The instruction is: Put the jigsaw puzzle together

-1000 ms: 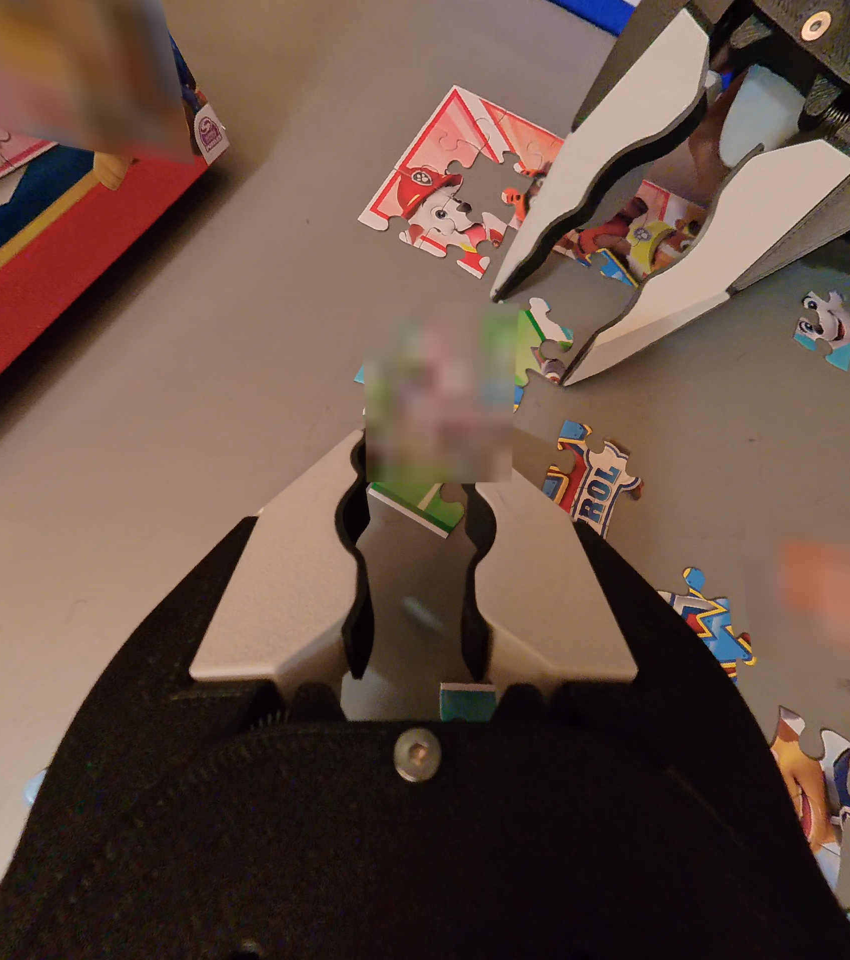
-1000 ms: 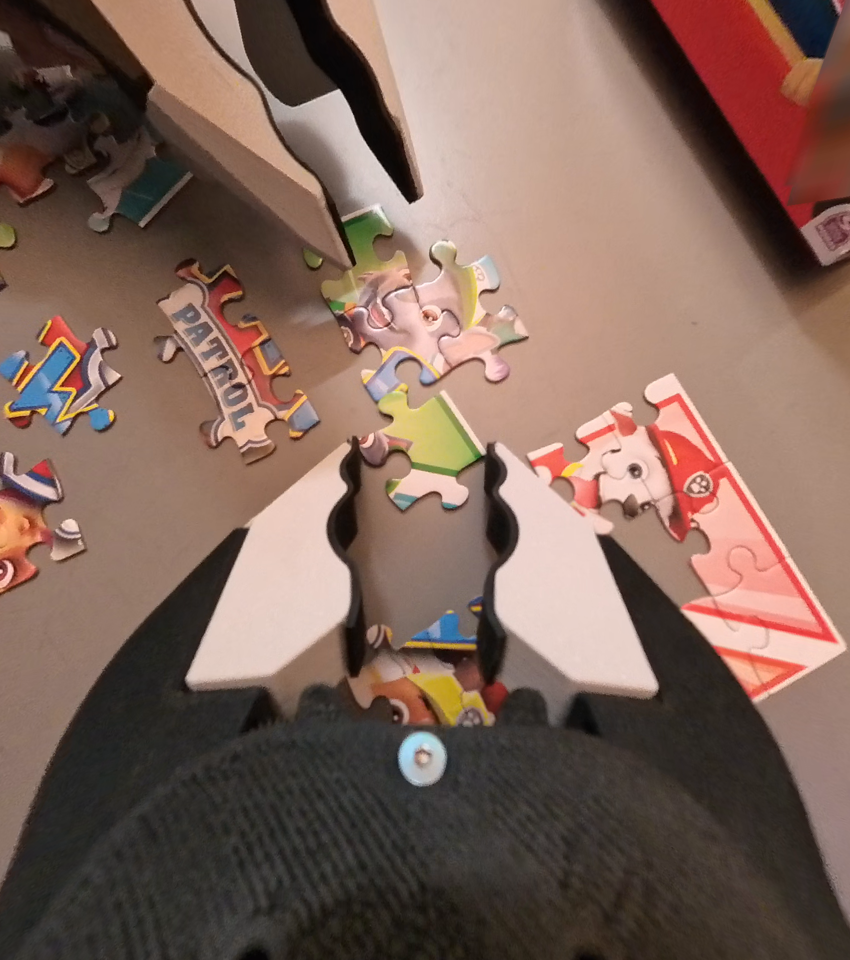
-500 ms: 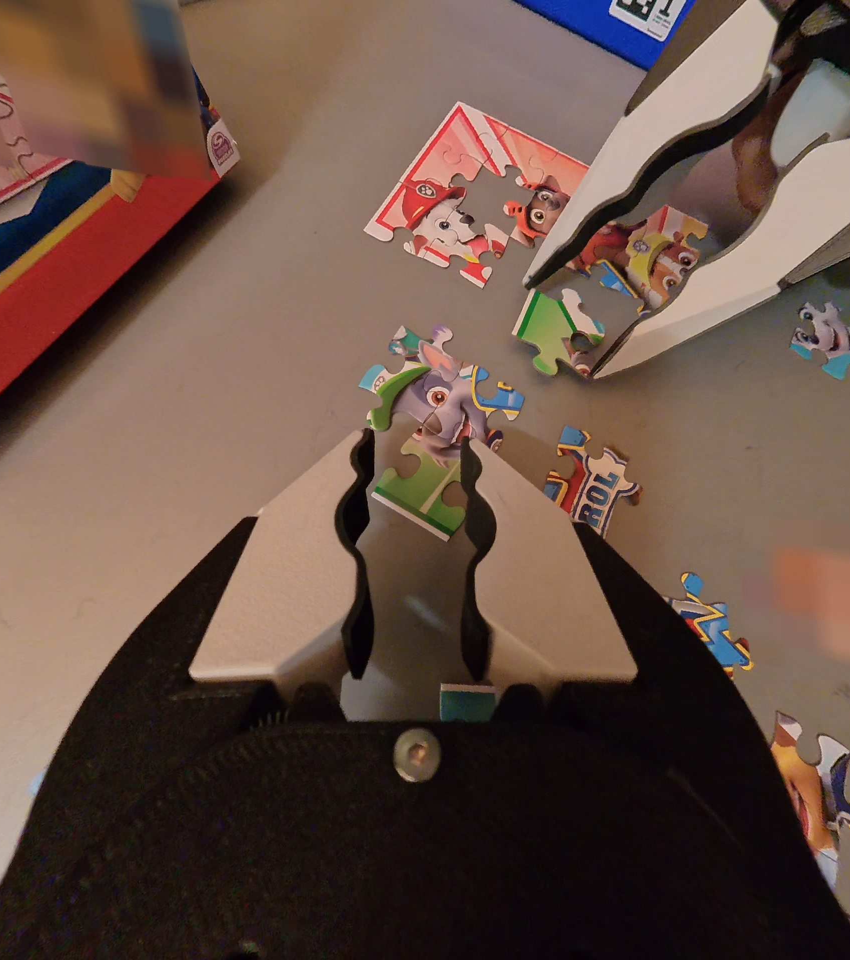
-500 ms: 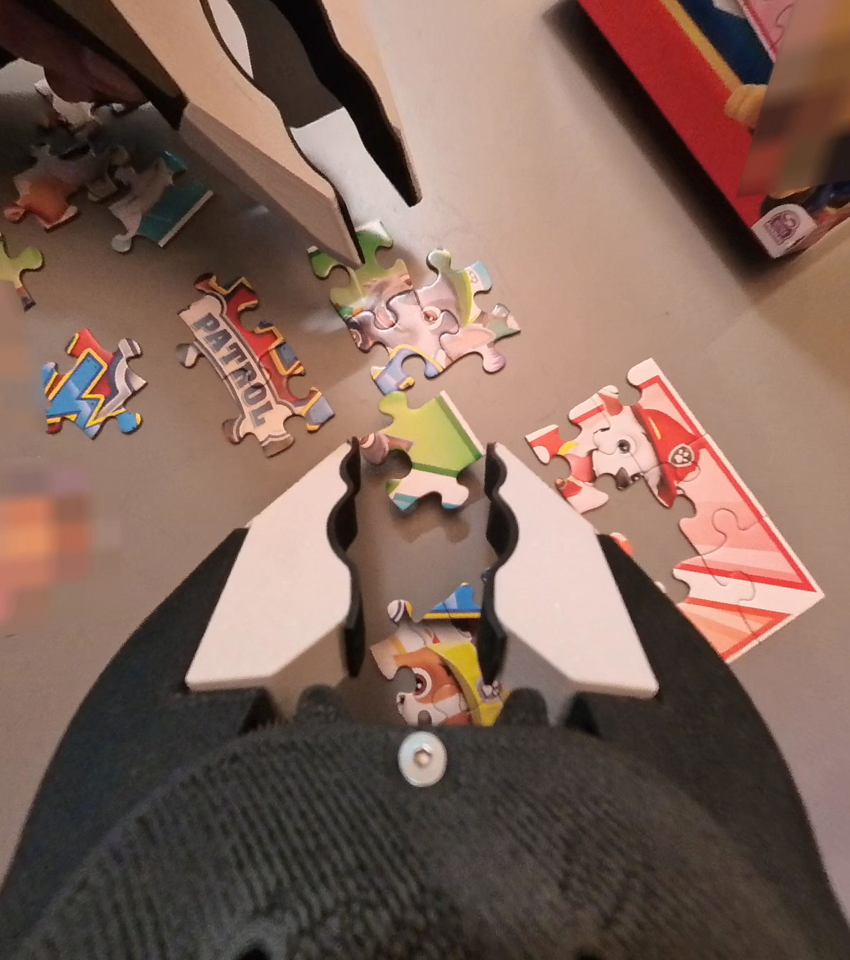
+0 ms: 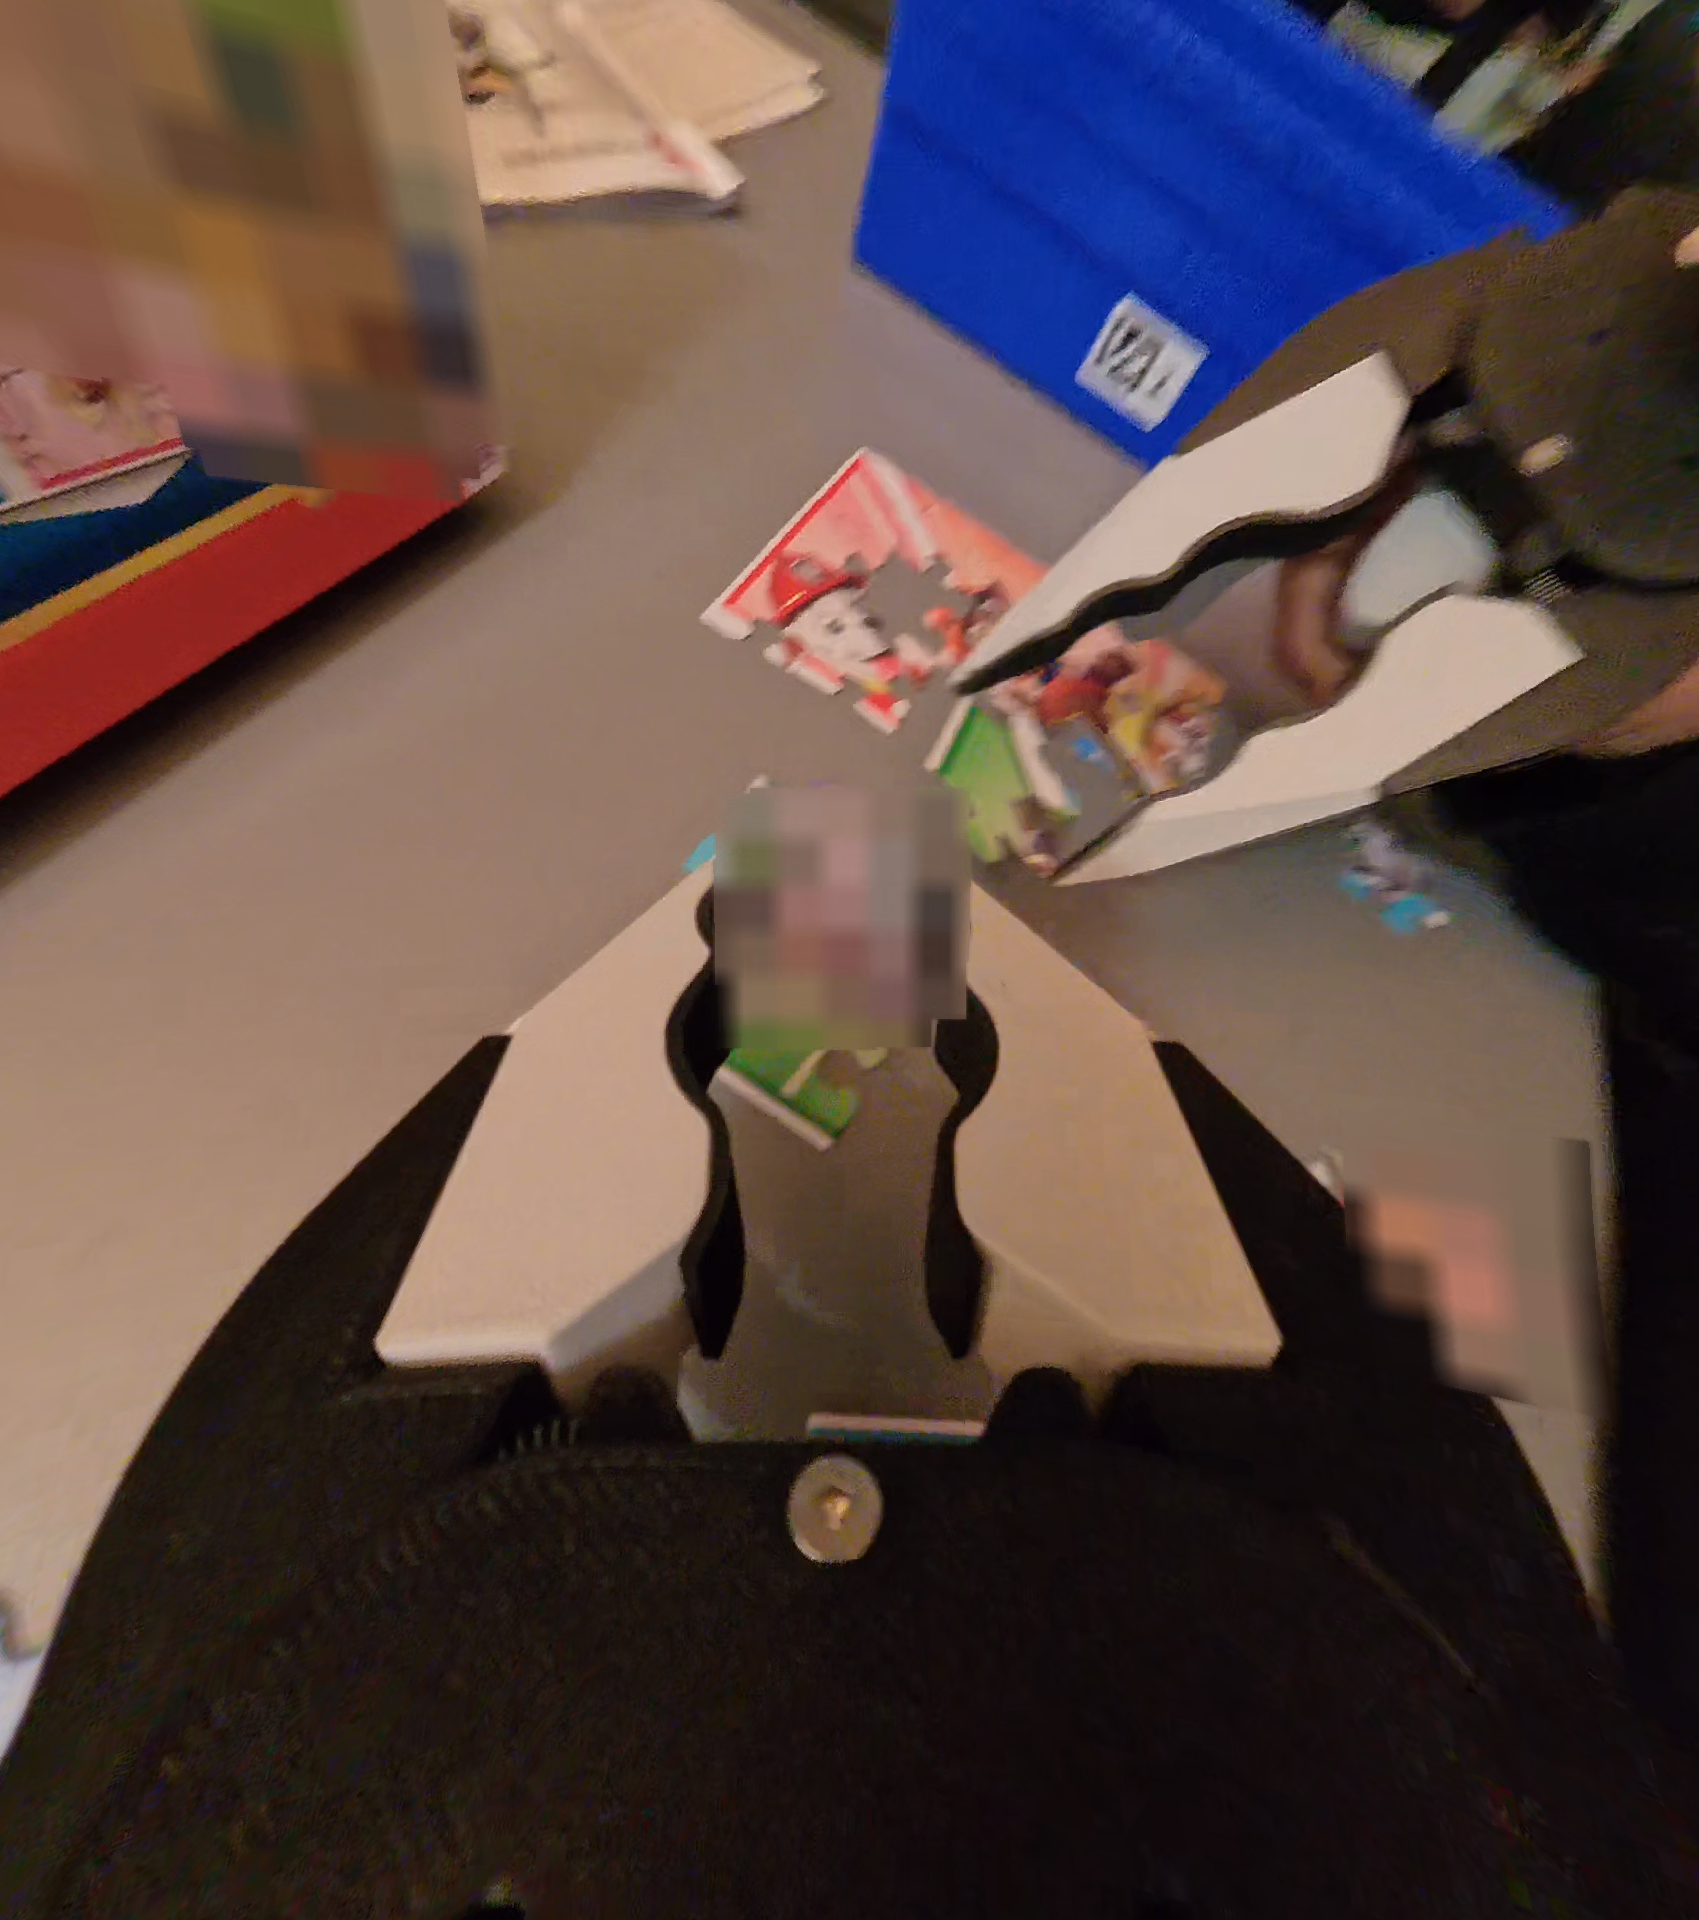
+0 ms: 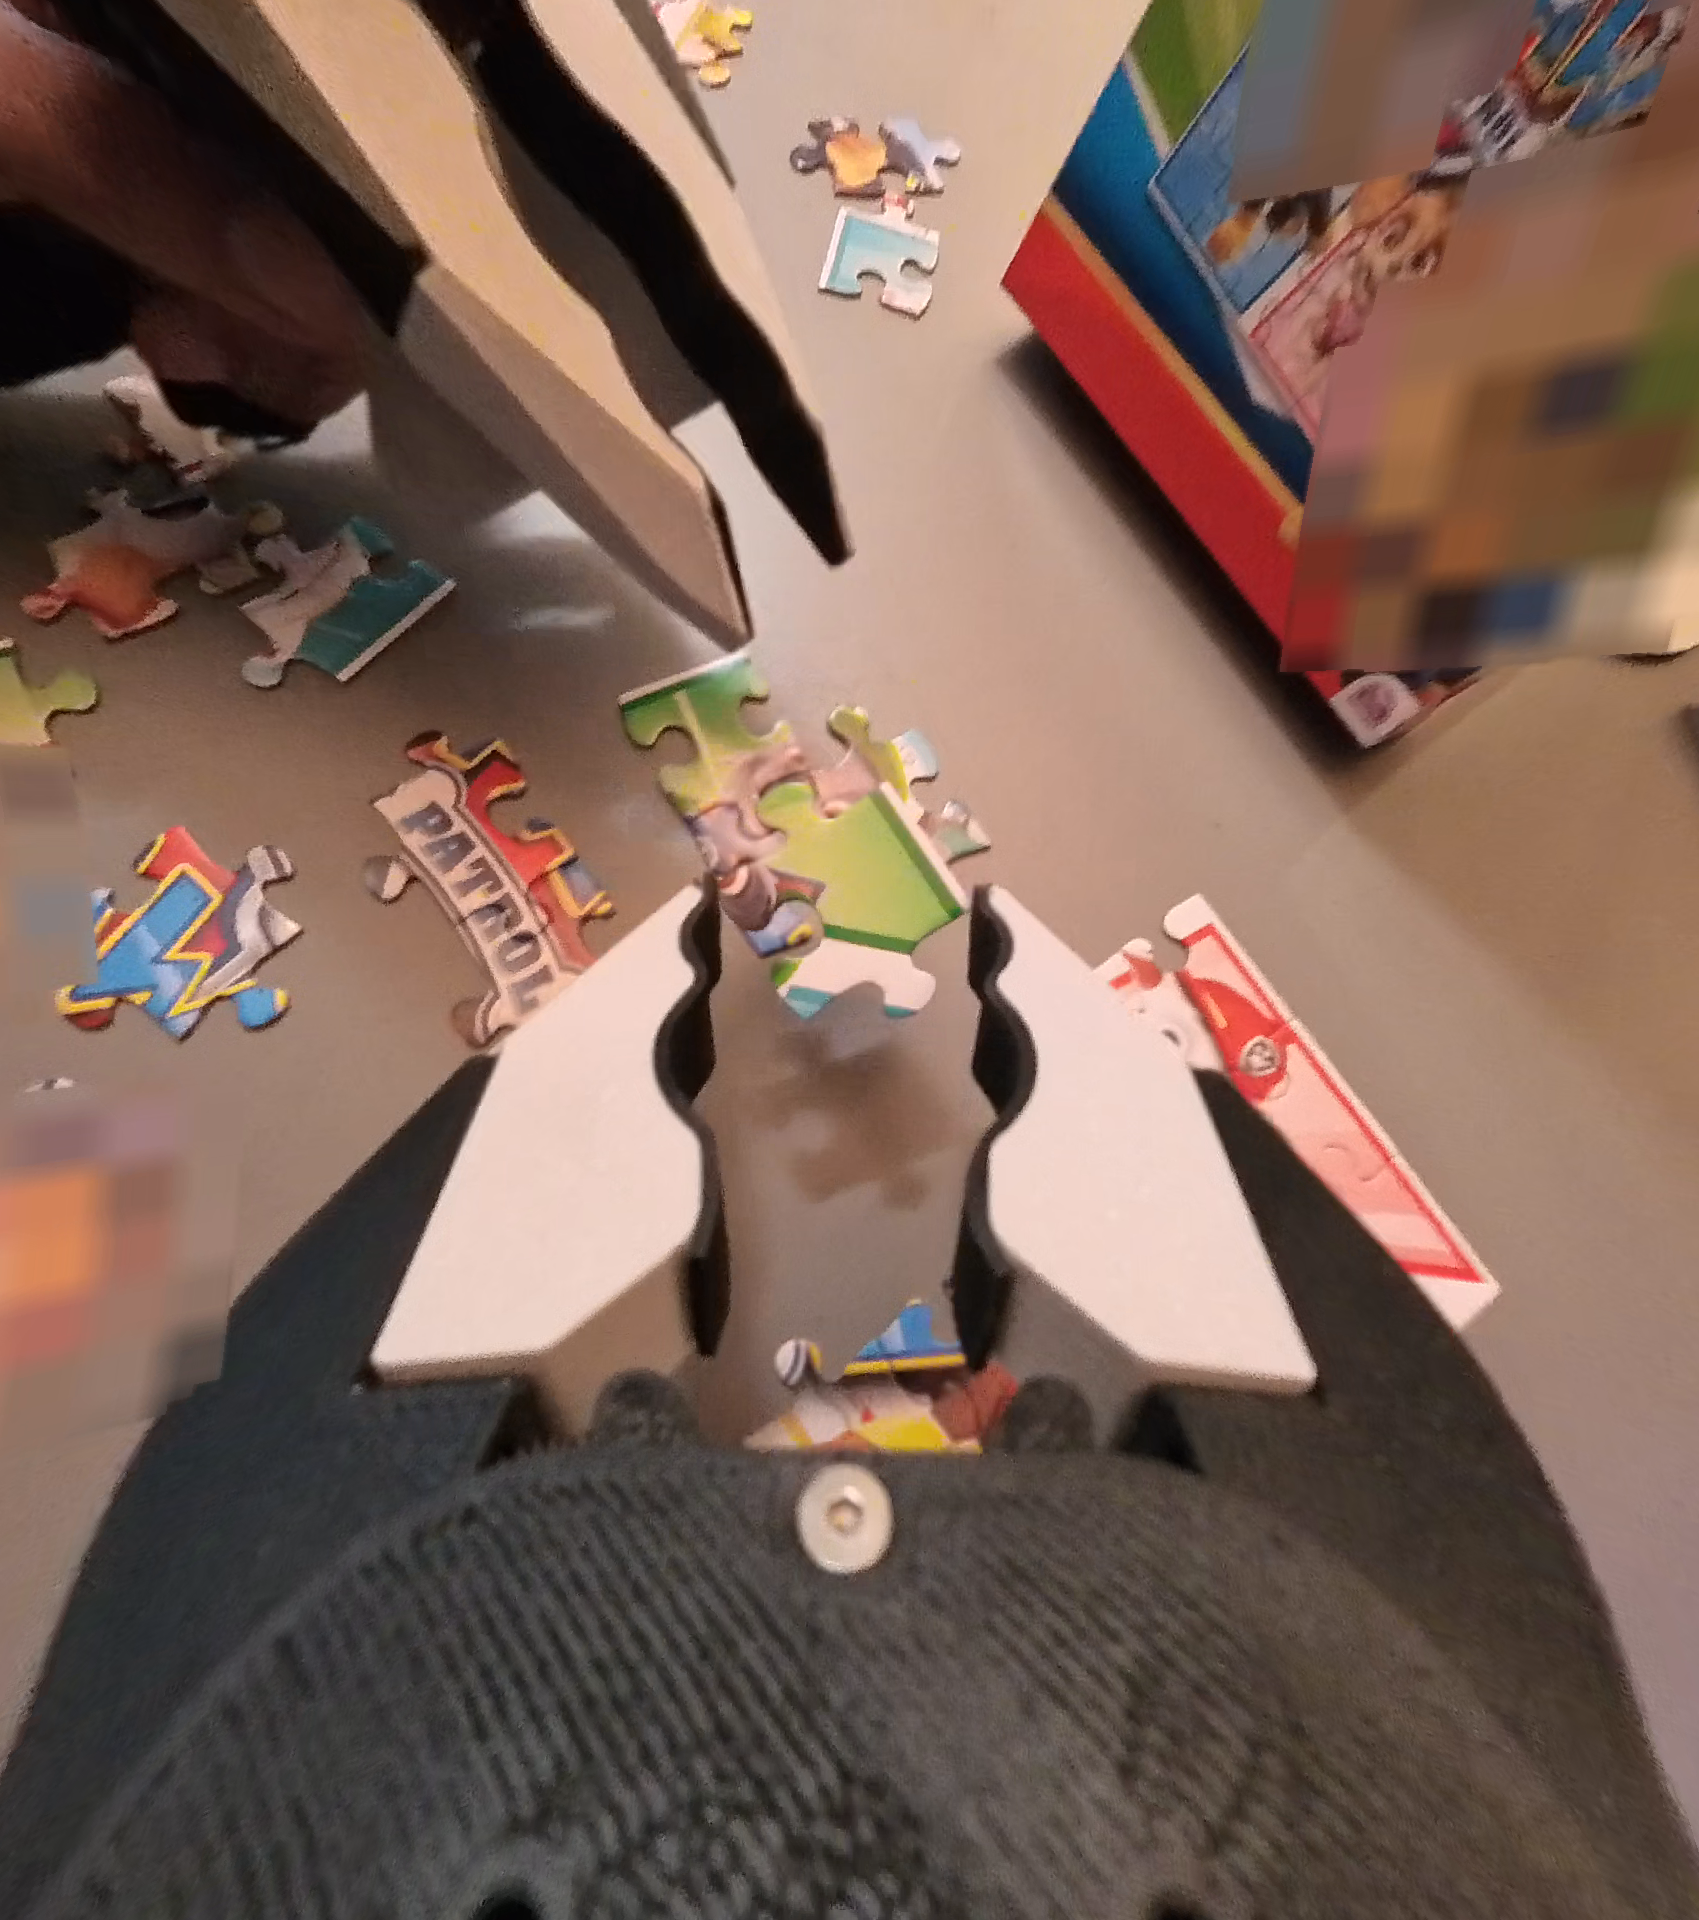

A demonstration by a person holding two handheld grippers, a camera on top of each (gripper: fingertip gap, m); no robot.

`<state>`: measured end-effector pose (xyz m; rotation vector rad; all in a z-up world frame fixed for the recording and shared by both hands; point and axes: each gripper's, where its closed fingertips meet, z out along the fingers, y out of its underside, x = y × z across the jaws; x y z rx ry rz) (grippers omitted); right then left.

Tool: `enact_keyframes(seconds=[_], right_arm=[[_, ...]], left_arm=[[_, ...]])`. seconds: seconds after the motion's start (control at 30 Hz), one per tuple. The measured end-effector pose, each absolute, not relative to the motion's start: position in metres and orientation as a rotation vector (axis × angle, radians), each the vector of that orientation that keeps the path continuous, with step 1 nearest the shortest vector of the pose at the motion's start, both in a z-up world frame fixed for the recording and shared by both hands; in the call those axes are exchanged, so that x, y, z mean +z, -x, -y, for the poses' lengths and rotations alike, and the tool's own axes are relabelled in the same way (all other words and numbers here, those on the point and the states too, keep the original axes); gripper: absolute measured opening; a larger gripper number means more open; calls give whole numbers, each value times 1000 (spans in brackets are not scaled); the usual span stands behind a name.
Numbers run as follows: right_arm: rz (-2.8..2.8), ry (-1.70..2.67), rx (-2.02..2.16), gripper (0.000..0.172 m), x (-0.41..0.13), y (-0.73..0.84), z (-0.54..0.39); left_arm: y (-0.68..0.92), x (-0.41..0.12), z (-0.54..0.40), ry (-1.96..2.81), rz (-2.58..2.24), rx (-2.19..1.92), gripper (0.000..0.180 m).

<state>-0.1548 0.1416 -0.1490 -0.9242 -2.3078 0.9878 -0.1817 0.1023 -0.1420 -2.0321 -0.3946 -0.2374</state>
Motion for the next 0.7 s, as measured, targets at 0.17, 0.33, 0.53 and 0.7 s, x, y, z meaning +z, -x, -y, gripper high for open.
enact_keyframes(seconds=[0.17,0.33,0.53,0.7], right_arm=[[2212,850,1006,47,-131,160,-137],[2156,791,1011,46,-117,158,-131],[2150,759,985,46,-115,155,-128],[2141,751,976,46,-114,156,-127]], left_arm=[[170,-125,-109,1896,405,-437,33],[150,-110,-118,1772,386,-655,27],[145,-115,-122,1782,390,-694,7],[145,-113,-122,1752,417,-748,1]])
